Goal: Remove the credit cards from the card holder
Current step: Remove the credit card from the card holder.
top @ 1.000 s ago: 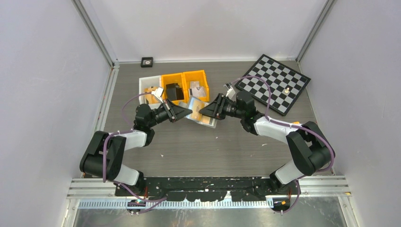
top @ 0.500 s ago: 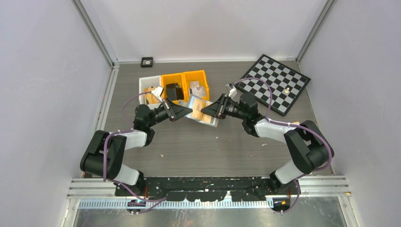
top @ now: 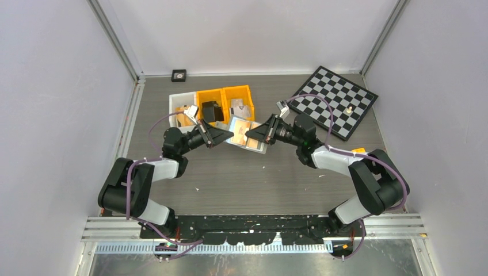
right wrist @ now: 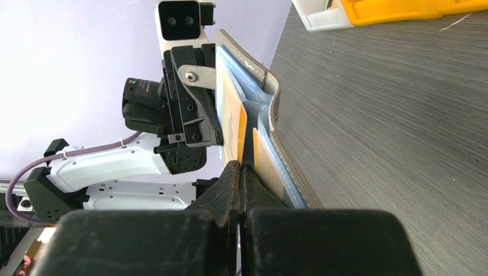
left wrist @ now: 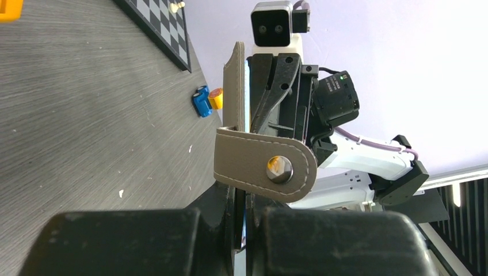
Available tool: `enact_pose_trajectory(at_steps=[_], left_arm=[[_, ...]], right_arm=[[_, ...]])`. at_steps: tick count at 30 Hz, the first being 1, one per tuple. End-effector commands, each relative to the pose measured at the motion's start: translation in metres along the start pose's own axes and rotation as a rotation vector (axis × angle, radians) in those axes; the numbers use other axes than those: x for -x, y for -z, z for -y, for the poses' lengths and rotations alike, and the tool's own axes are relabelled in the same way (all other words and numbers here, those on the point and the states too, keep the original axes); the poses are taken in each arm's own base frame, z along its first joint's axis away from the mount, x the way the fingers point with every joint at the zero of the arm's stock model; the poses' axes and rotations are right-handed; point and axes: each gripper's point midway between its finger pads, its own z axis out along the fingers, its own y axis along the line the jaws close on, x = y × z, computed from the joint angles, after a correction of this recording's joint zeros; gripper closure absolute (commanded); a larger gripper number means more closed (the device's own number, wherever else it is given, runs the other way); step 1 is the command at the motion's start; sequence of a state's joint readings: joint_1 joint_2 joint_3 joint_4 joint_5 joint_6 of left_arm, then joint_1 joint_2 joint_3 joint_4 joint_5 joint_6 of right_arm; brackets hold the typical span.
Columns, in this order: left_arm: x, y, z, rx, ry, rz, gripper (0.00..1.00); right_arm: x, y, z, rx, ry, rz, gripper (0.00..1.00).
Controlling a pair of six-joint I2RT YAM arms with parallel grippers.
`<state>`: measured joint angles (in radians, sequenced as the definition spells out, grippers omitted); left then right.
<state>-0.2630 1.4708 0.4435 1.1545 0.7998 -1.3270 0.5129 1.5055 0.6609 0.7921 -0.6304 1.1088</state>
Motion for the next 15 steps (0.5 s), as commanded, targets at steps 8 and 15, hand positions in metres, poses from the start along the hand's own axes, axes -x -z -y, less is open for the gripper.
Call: enact_pose_trajectory(at_steps=[8,15], left_arm=[[0.022,0.019,0.005,-0.009,-0.062,0.104,0.94],[0.029,0.03,-0.014,0.088,-0.073,0.13,1.0]], right_arm=[[0.015,0.004,-0.001,-0.016,0.031,0.042,0.99],[0.017,0.009,-0.006,-0.041,0.068,0.05,0.99]])
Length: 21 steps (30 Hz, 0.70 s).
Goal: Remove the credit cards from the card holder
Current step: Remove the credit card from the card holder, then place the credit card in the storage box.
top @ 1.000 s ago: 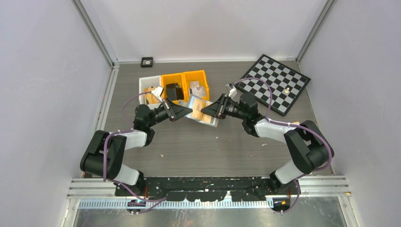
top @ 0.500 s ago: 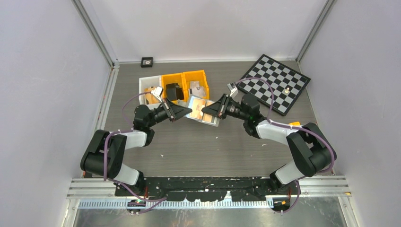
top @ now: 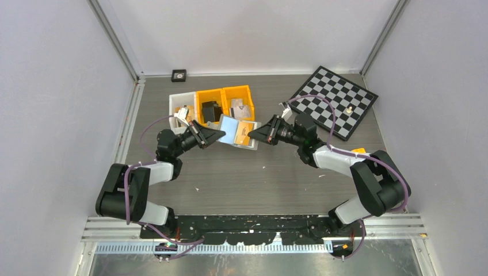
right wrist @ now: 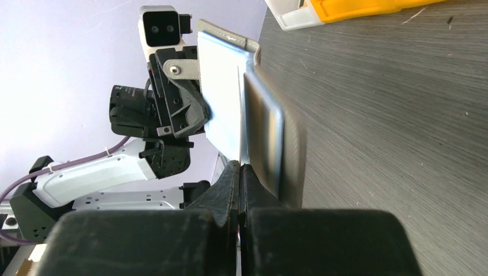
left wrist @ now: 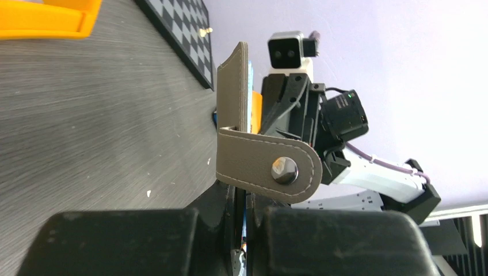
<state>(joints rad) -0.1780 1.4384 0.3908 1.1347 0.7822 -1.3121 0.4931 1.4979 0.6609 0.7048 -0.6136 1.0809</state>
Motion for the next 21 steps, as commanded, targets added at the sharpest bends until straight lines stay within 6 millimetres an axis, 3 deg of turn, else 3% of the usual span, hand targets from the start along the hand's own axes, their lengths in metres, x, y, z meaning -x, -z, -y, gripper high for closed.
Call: enact_pose_trajectory(at_steps=[1,7,11,21], left_arm=[[0.014,0.01,-0.001,0.05,-0.089,0.053,1.0],[0.02,0.028,-0.025,0.277,-0.152,0.09,1.0],[0.026,0.045,-0.038,0.431,-0.227,0.121,1.0],[0.044,0.08,-0.047,0.657,-0.341,0.215,1.0]], right_arm=[[0.015,0.008,-0.025,0.025,0.099,0.051,0.99],[0.024,0.02,-0.03,-0.045,0.18,0.089,0.99],[0.033,0.017,-0.038,-0.077,0.205,0.091,0.99],[0.043,-0.044,-0.05,-0.139,0.248,0.025,1.0]])
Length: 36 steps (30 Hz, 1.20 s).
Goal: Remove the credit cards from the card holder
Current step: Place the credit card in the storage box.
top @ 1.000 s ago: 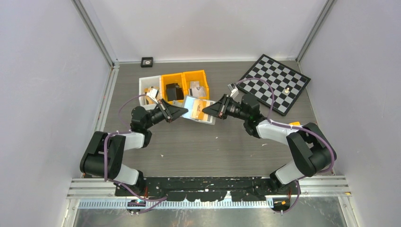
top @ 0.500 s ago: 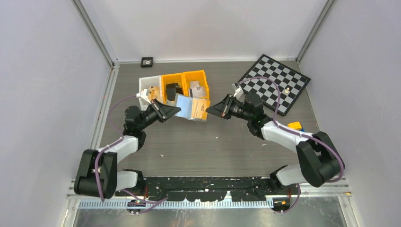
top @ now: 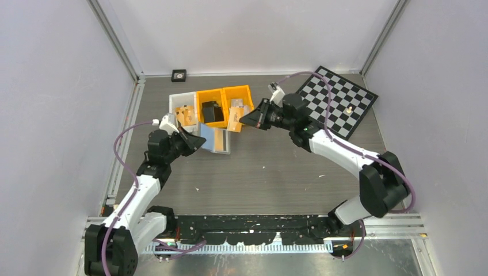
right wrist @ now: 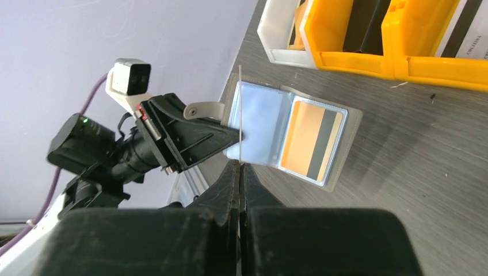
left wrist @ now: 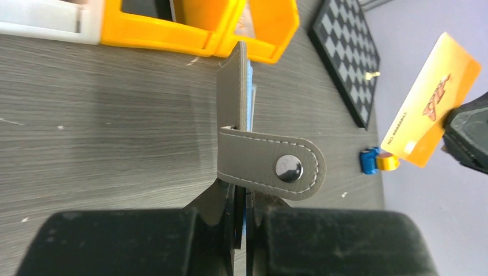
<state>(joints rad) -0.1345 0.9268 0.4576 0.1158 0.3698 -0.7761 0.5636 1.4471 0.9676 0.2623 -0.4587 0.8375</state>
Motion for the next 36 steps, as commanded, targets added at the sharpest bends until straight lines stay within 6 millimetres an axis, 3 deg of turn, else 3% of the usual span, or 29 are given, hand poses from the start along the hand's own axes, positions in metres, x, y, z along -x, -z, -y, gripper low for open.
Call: enact_pose_trajectory(at_steps=[1,7,10,17,19,20,28,36], left_arm=[[0.014,0.003,-0.015,0.115,-0.053,0.033,1.0],[-0.007,0.0,-0.034,0.182,-0.01,-0.058,1.0],[-0.008,0.006,-0.048,0.247,-0.025,-0.033,1.0],[-0.006,0.009,-0.05,0.25,-0.009,0.012,1.0],[-0.008,0.007,-0.055,0.266,0.009,0.011,1.0],[-0.009,0.006,-0.057,0.272,0.019,0.012,1.0],[-0.02,-0.003,-0.073,0.316,0.082,-0.013,1.0],[-0.023,-0.008,-0.078,0.327,0.096,-0.016,1.0]], right_arm=[[0.014,-0.03,-0.01,-0.026,0.047,-0.005,0.99],[0.021,-0.09,-0.014,-0.036,0.06,-0.047,1.0],[0.019,-0.122,-0.012,-0.035,0.059,-0.065,1.0],[0.009,-0.194,-0.015,-0.032,0.075,-0.119,1.0],[0.006,-0.211,-0.012,-0.038,0.074,-0.129,0.99],[-0.001,-0.222,0.0,-0.055,0.067,-0.143,0.99],[-0.002,-0.27,0.017,-0.044,0.065,-0.122,1.0],[-0.002,-0.293,0.027,-0.017,0.065,-0.067,0.99]])
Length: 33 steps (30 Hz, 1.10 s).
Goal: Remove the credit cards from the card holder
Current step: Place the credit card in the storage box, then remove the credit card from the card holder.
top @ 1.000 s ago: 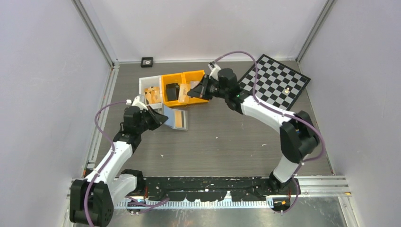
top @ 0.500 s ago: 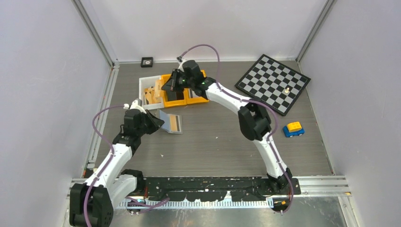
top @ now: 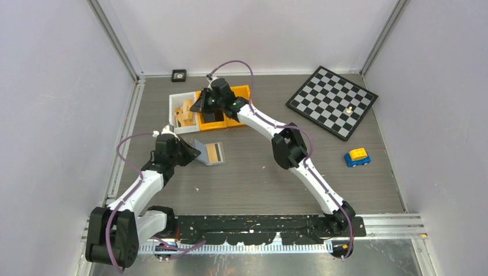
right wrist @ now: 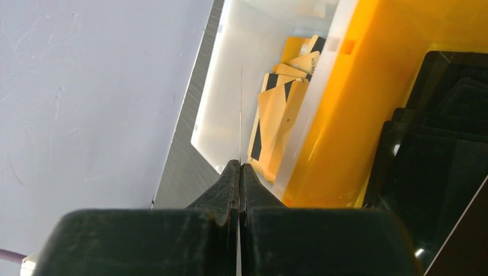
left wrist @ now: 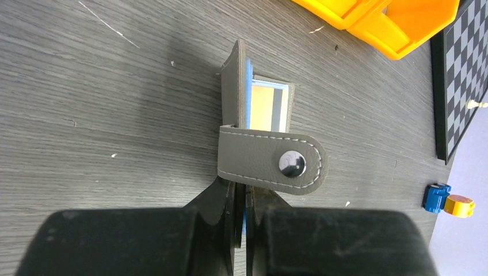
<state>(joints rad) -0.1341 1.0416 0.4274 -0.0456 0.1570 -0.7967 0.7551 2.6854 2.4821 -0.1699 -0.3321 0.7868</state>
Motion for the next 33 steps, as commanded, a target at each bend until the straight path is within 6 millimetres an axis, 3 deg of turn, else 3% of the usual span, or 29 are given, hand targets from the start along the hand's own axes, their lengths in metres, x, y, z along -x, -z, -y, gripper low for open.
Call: enact_pose_trajectory(at_steps=[1,4,6,9,11,12,13,15,19,23,29,33], left_arm=[[0.014,-0.003,0.007,-0.029,0.004,0.055,1.0],[0.014,-0.004,0.009,-0.036,0.004,0.051,1.0],[0.014,-0.004,0.012,-0.052,-0.004,0.048,1.0],[0.014,-0.003,0.016,-0.074,-0.015,0.047,1.0],[0.012,-0.004,0.019,-0.094,-0.018,0.036,1.0],[0.011,-0.005,0.02,-0.102,-0.019,0.03,1.0],[0.01,-0.005,0.022,-0.11,-0.021,0.023,1.0],[0.009,-0.005,0.026,-0.131,-0.031,0.01,1.0],[0.01,0.0,0.03,-0.148,-0.048,0.009,1.0],[0.015,0.012,0.051,-0.233,-0.045,0.016,1.0],[0.018,0.044,0.1,-0.44,0.006,0.005,1.0],[0.034,0.054,0.125,-0.535,0.01,0.046,1.0]], right_arm=[[0.028,-0.001,-0.028,0.066,0.026,0.096,1.0],[0.032,0.0,-0.033,0.075,0.027,0.109,0.95],[0.035,0.006,-0.036,0.062,0.035,0.109,0.69],[0.037,0.024,-0.041,0.02,0.072,0.099,0.48],[0.037,0.044,-0.043,-0.016,0.1,0.091,0.44],[0.041,0.061,-0.054,-0.017,0.121,0.097,0.43],[0.034,0.068,-0.049,-0.034,0.136,0.085,0.42],[0.037,0.101,-0.061,-0.044,0.166,0.104,0.37],[0.013,0.154,-0.042,-0.158,0.168,0.084,0.28],[-0.011,0.202,-0.037,-0.19,0.146,0.078,0.16],[-0.053,0.246,-0.019,-0.157,0.11,0.076,0.13],[-0.054,0.27,-0.011,-0.107,0.11,0.12,0.13]])
